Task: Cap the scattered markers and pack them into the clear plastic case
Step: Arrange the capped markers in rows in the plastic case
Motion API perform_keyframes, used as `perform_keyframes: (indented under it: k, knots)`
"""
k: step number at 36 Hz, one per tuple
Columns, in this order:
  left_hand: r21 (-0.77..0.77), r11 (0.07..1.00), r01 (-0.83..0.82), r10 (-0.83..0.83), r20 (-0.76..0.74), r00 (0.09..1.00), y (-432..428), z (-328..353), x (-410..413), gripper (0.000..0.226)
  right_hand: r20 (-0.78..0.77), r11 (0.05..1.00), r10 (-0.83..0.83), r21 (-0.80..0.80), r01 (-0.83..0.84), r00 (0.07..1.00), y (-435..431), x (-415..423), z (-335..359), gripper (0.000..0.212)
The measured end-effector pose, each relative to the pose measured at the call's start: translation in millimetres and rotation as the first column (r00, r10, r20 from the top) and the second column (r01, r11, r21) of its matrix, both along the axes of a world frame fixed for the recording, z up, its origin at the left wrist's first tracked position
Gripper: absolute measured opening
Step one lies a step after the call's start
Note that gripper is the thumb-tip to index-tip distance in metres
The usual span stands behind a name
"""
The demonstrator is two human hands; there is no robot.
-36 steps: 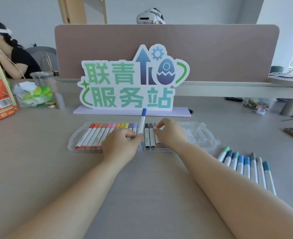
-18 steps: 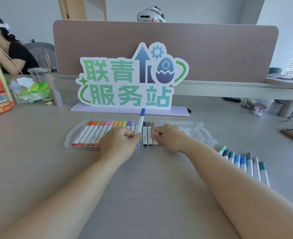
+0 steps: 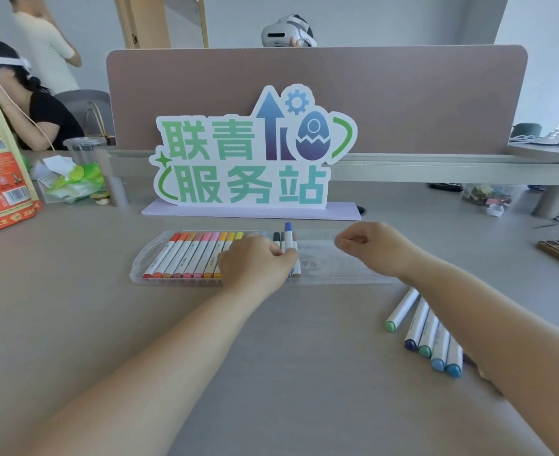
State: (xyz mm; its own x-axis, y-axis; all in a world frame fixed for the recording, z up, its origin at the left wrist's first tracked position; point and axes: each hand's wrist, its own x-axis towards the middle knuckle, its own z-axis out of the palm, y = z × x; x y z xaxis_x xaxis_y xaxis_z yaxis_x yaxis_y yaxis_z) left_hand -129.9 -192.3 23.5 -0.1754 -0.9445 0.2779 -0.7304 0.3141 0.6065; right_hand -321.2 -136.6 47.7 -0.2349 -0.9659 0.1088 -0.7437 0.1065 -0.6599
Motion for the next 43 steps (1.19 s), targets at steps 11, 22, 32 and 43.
perform_keyframes:
  k: [11,22,32,43]
  knots:
    - [-0.118,0.992,-0.037,0.076,0.341,0.937,-2,-6,-32,0.039,0.031,1.0,0.017,-0.021,-0.016,0.999,12,-10,-9,0.022]
    - [-0.029,0.994,0.102,-0.087,0.328,0.941,-10,-6,-21,0.038,0.035,0.999,0.039,-0.028,-0.038,0.999,10,-9,-13,0.019]
    - [-0.136,0.984,0.116,-0.09,0.18,0.979,-7,-5,-25,0.02,0.032,0.999,0.041,-0.019,-0.04,0.999,7,-10,-17,0.017]
    - [-0.142,0.987,0.077,-0.054,0.159,0.986,-15,-11,-26,0.023,0.006,0.999,0.046,-0.013,-0.046,0.999,6,-11,-18,0.018]
